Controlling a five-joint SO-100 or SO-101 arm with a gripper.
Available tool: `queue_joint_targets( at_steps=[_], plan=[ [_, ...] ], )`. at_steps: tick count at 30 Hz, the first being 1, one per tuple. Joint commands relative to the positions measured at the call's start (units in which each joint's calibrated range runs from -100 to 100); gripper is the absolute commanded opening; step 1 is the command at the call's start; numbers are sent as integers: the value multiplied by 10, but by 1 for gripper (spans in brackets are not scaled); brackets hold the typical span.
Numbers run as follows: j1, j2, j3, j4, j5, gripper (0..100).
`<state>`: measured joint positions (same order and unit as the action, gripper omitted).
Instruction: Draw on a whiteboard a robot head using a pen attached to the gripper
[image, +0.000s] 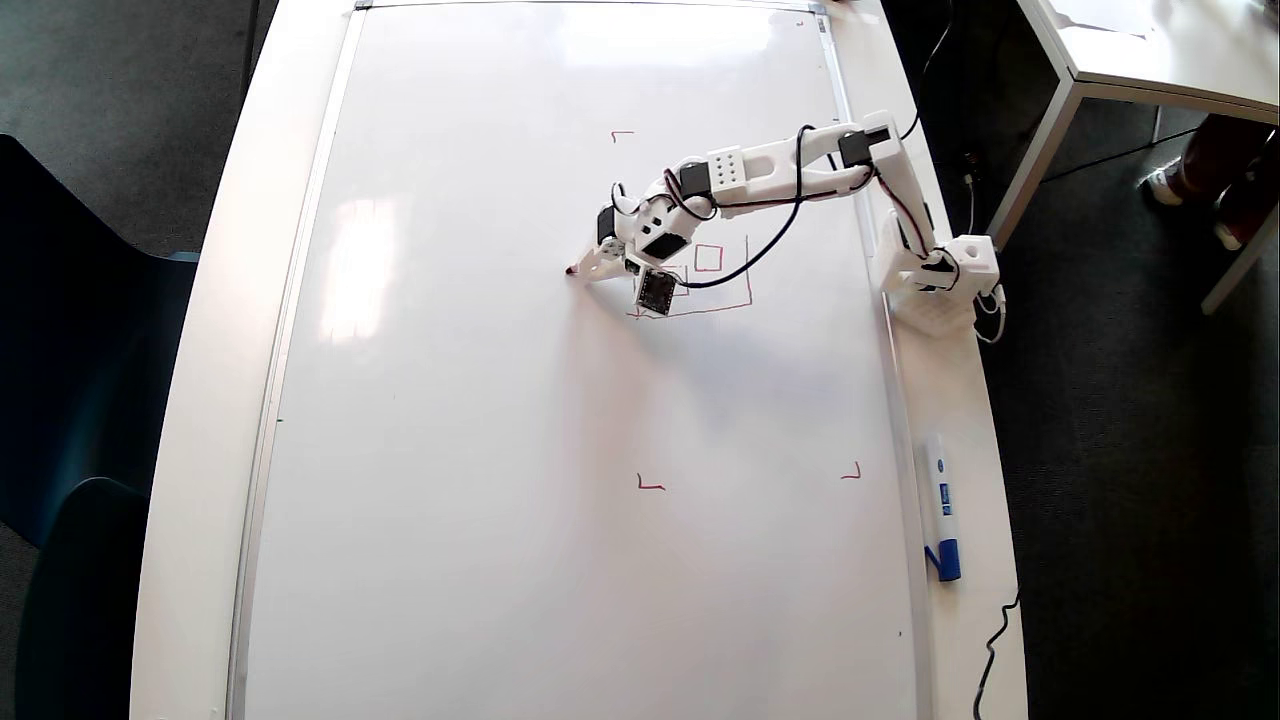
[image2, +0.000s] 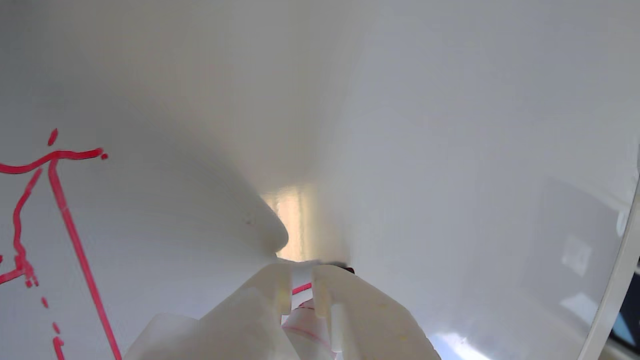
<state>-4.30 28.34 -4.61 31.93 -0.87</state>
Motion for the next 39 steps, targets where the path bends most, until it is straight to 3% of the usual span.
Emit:
queue_joint_targets(
  at_steps=[1,12,25,39],
  plan=[
    [14,-4,-22,-7,-1,1],
    [68,-10,-12,0,2,1],
    [68,-115,153,-5,3,1],
    [32,-118,152,-8,2,1]
  ],
)
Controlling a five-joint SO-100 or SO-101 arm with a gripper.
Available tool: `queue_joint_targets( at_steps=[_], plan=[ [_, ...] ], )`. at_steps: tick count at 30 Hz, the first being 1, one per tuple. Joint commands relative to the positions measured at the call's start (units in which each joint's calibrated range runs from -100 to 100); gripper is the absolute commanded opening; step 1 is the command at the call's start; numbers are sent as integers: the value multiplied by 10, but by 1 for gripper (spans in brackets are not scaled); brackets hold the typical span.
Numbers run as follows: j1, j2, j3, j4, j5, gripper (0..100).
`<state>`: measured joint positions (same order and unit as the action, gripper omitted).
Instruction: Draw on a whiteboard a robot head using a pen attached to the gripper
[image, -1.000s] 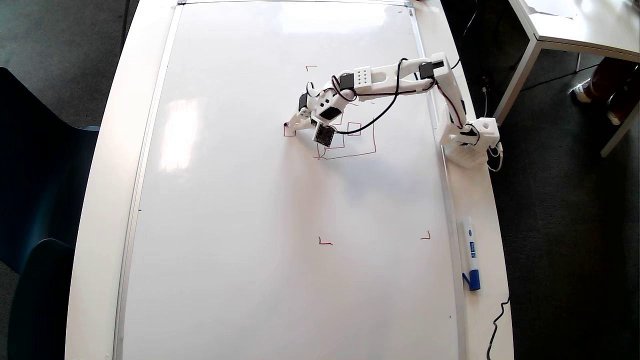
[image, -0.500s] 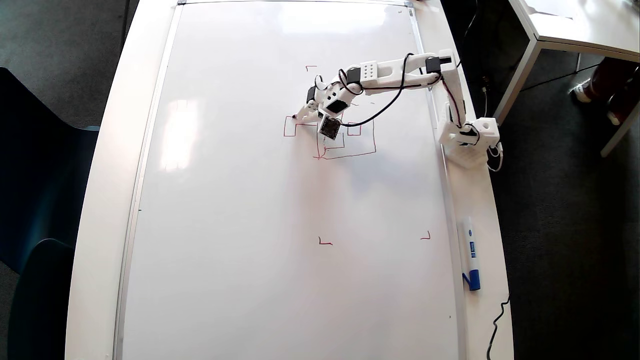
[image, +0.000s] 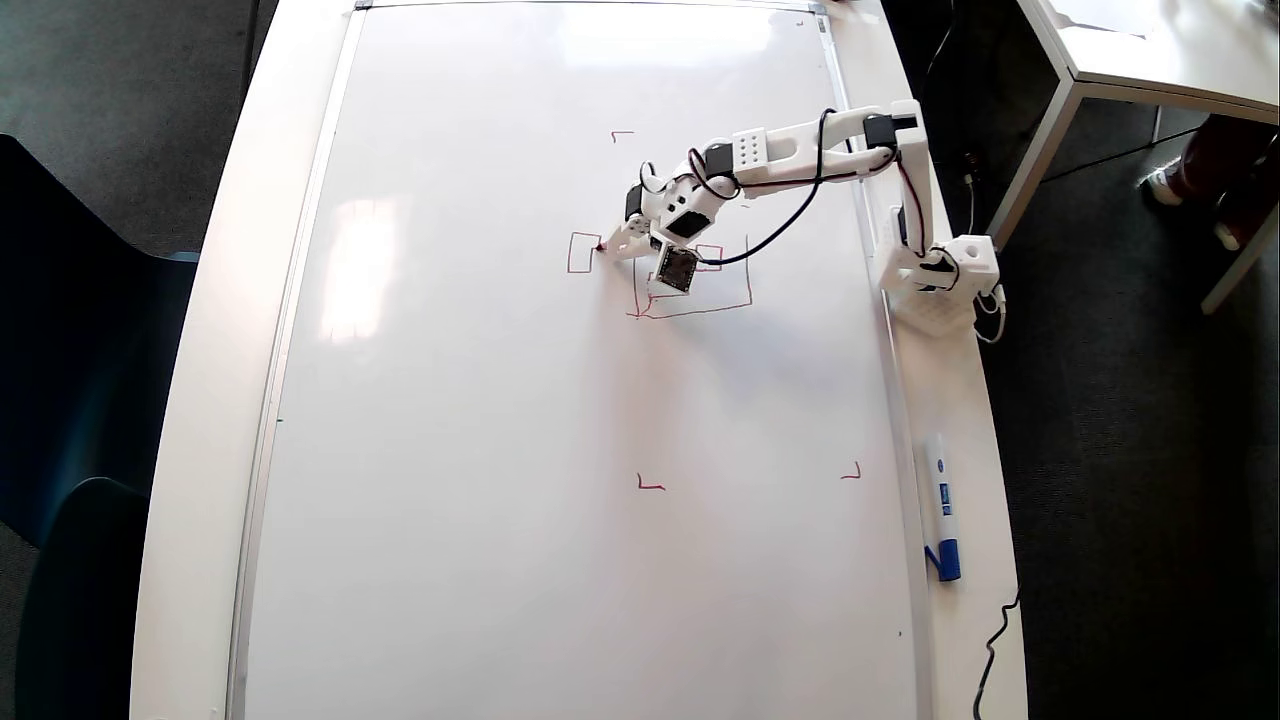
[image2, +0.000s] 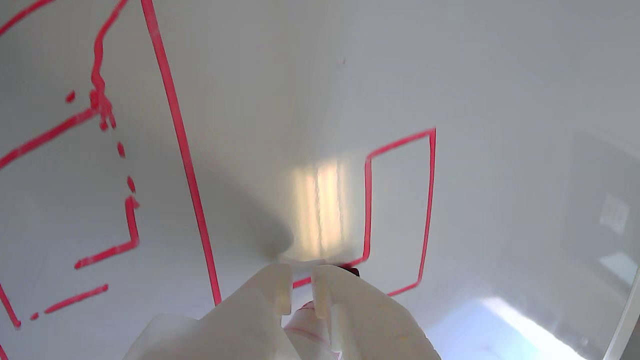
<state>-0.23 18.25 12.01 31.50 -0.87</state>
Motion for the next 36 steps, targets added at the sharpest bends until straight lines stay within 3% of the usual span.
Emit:
queue_joint_targets(
  at_steps=[1,20,31,36],
  plan=[
    [-11,-17,-14,-4,2,1],
    [8,-77,-53,6,0,1],
    [1,-451,319,177,1,1],
    [1,-505,425,188,1,1]
  ],
)
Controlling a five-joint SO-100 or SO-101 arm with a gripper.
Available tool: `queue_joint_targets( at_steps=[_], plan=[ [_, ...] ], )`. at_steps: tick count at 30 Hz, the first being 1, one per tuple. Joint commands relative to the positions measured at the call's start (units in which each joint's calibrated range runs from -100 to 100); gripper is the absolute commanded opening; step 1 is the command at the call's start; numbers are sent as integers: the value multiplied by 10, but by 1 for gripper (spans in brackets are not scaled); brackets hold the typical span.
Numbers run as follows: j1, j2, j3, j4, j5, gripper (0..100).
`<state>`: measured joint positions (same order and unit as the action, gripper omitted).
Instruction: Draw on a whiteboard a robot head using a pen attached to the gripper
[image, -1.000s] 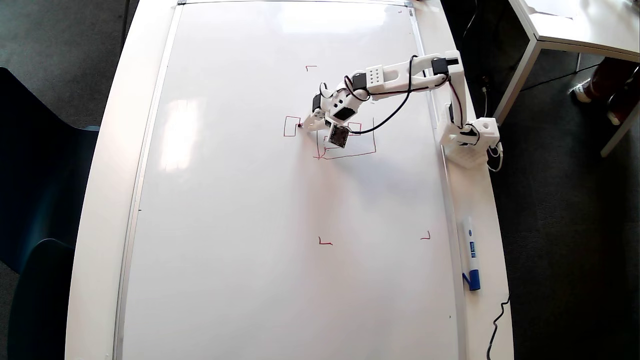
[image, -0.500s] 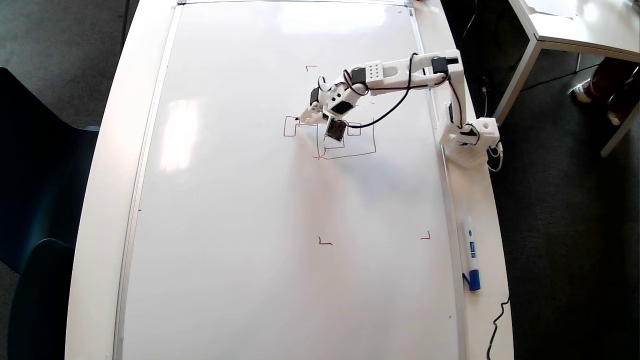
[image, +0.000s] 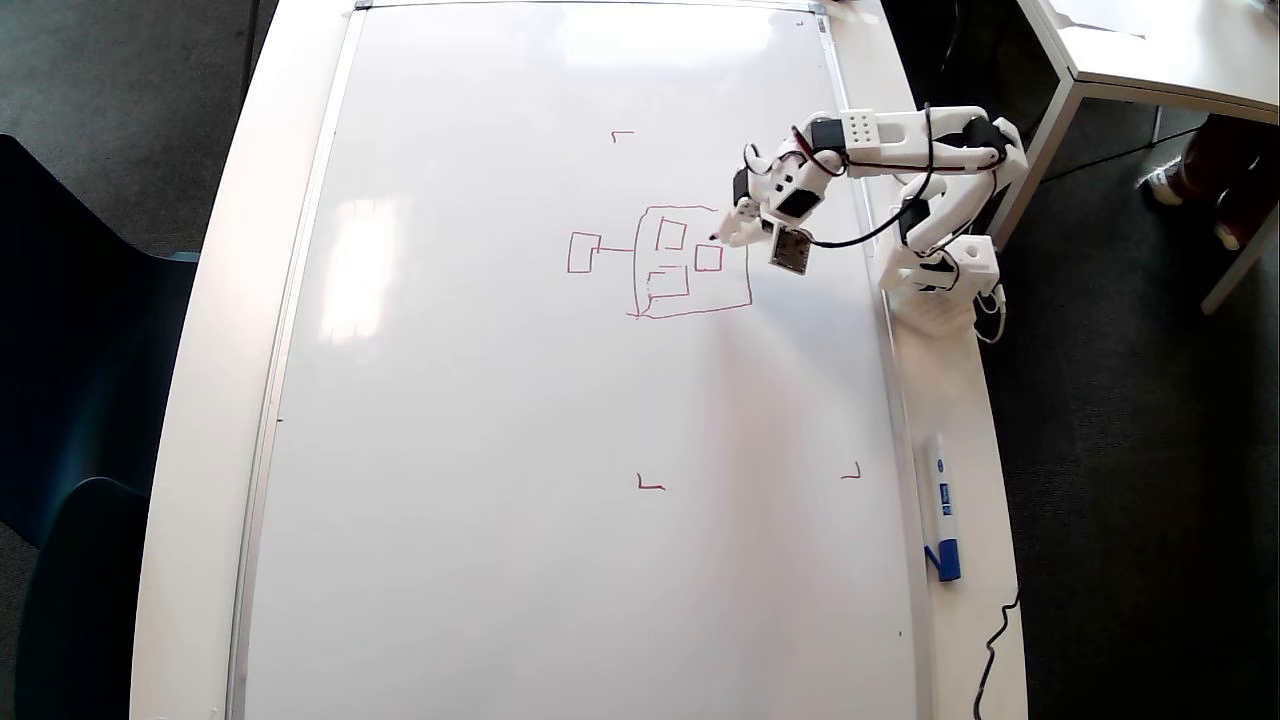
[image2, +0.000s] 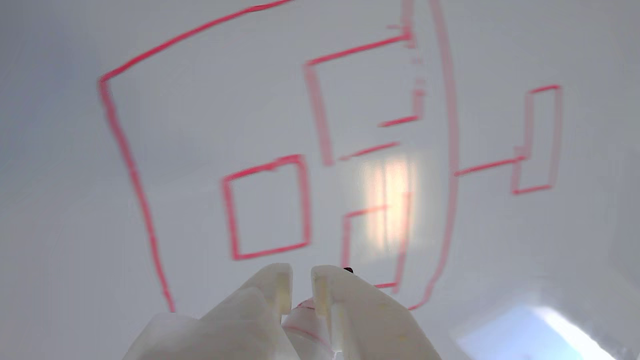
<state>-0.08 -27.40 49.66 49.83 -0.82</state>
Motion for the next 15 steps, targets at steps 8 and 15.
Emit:
queue_joint_targets(
  at_steps=[8,15],
  plan=[
    [0,-56,54,7,-1,1],
    [-1,-148,59,7,1,1]
  ],
)
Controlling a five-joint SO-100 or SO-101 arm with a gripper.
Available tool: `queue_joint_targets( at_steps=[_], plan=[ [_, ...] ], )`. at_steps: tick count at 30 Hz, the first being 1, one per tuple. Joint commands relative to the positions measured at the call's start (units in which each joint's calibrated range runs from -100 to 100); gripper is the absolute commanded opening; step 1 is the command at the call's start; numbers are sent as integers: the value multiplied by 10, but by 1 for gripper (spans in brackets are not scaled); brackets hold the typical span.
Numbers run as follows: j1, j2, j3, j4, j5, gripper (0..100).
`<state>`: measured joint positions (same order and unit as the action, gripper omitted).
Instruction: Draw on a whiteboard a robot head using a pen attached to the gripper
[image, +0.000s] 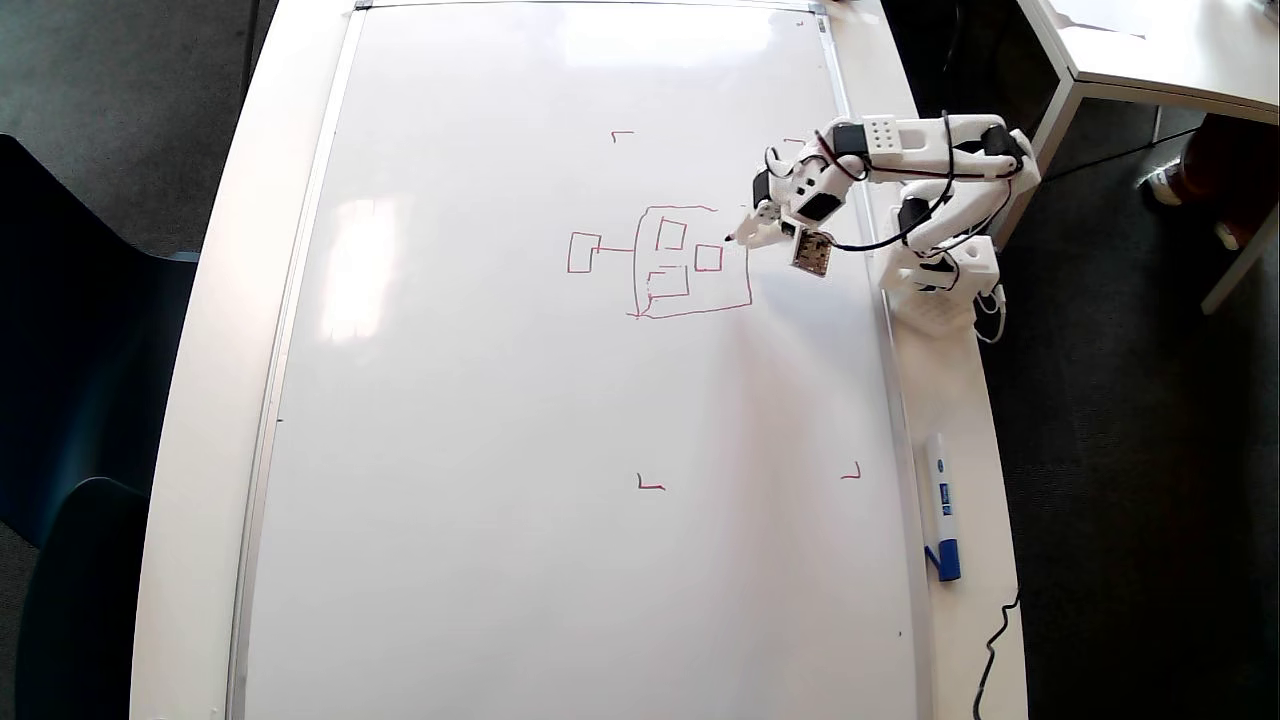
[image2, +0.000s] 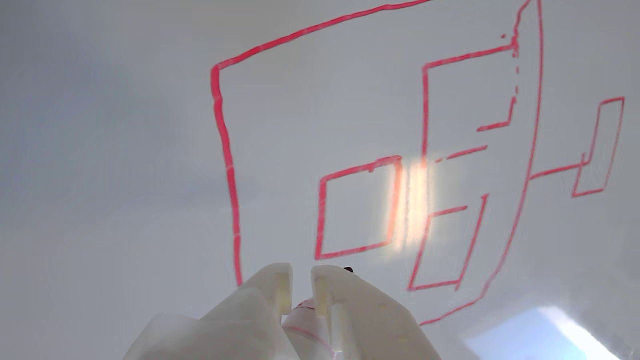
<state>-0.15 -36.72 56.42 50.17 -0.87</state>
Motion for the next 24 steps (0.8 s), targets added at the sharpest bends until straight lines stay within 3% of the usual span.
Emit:
queue_joint_targets(
  at_steps=[1,12,17,24],
  plan=[
    [0,-66,-9,4,2,1],
    [0,-243,-3,3,2,1],
    [0,-357,68,-6,2,1],
    [-2,-587,262,-112,3,1]
  ],
)
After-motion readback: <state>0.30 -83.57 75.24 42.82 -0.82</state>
